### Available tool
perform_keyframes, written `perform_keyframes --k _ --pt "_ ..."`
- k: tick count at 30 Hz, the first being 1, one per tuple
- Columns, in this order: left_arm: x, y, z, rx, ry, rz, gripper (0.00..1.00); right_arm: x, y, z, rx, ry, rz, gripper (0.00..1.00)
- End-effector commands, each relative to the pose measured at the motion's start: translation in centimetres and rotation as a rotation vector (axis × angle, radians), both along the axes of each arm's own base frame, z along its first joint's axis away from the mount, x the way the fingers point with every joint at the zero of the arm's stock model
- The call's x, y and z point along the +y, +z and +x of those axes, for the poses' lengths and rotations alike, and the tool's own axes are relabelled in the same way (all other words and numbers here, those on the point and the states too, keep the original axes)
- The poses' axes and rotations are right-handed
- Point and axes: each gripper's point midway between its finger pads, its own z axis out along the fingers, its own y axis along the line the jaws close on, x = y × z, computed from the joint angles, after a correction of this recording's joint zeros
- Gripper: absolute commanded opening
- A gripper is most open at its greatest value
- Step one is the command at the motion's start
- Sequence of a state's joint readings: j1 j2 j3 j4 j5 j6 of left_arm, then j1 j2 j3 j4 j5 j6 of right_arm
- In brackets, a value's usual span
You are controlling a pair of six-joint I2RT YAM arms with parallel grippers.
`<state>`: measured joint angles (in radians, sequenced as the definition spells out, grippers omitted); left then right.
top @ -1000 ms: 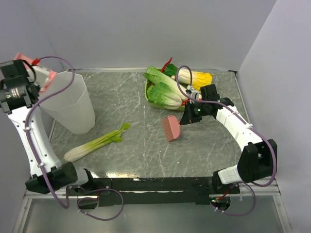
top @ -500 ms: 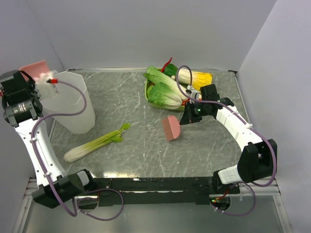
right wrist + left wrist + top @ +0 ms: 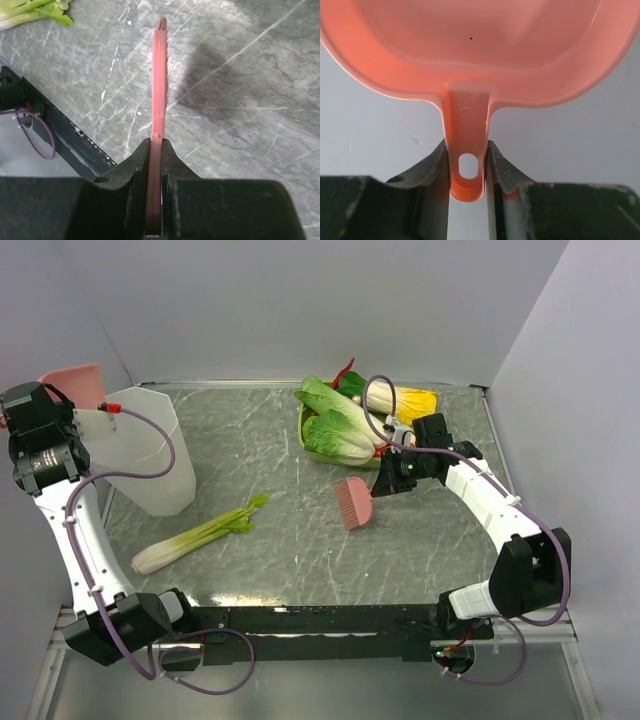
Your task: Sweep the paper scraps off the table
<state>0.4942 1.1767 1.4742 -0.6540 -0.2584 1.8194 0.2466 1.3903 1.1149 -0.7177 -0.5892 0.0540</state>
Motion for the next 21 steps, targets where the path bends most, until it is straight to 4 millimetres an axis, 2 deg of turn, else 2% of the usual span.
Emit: perform_keyframes --k 1,2,3,6,7,8,9,10,12,13,14,15,16,17,18,19,20,21 --pt "-1.3 5.7 0.0 -0.291 -0.023 -0.048 0.01 0.3 2.6 0.6 -0.103 0.015 0.023 0.0" --pt "-1.8 6.4 0.4 -0.344 -0.035 -0.083 0.01 0.3 2.6 0.6 -0.105 0.017 0.021 0.0" --pt "-2.5 8.1 1.0 -0.411 -0.063 -0.126 0.01 0.3 2.7 0.5 -0.109 0.019 0.022 0.0" --pt "-5.4 9.7 2.9 -0.542 -0.089 -0.33 0.01 0.0 3.2 0.3 -0.13 0.029 0.01 0.0" --pt "-7.5 9.5 4.3 -0.565 -0.119 -0.427 0.01 -0.1 3.6 0.4 -0.16 0.052 -0.002 0.0" --pt "-8.5 8.8 5.8 -0.549 -0.127 -0.482 0.01 -0.4 3.7 0.1 -0.16 0.063 -0.015 0.0" --pt "-10.0 9.2 5.8 -0.549 -0.144 -0.526 0.01 -0.5 3.8 -0.1 -0.169 0.075 -0.028 0.0" --pt "-12.8 8.9 6.9 -0.548 -0.197 -0.612 0.01 -0.9 4.4 0.2 -0.212 0.099 -0.055 0.0" --pt "-16.0 7.4 8.2 -0.497 -0.247 -0.689 0.01 -1.7 4.5 -0.5 -0.23 0.131 -0.102 0.0" --pt "-19.2 6.3 8.7 -0.456 -0.297 -0.758 0.01 -2.5 4.9 -0.4 -0.289 0.157 -0.155 0.0" --pt "-20.8 5.4 8.8 -0.42 -0.323 -0.792 0.01 -3.1 5.0 -0.6 -0.313 0.173 -0.188 0.0" --pt "-22.4 3.5 9.0 -0.354 -0.338 -0.826 0.01 -3.8 4.8 -1.0 -0.327 0.19 -0.226 0.0" --pt "-25.2 1.8 8.8 -0.288 -0.374 -0.884 0.01 -4.6 5.0 -1.4 -0.377 0.226 -0.27 0.0" --pt "-26.5 0.5 8.6 -0.245 -0.381 -0.918 0.01 -5.7 4.8 -1.4 -0.395 0.222 -0.332 0.0" --pt "-27.8 -1.7 8.3 -0.172 -0.373 -0.95 0.01 -6.5 5.0 -2.0 -0.427 0.261 -0.38 0.0" --pt "-30.3 -3.0 7.9 -0.115 -0.39 -1.026 0.01 -7.1 4.5 -2.5 -0.428 0.276 -0.412 0.0" --pt "-31.5 -5.2 7.4 -0.034 -0.362 -1.062 0.01 -8.2 4.4 -2.5 -0.436 0.265 -0.47 0.0" --pt "-32.8 -6.5 7.0 -0.001 -0.314 -1.141 0.01 -9.1 4.4 -3.1 -0.461 0.264 -0.504 0.0"
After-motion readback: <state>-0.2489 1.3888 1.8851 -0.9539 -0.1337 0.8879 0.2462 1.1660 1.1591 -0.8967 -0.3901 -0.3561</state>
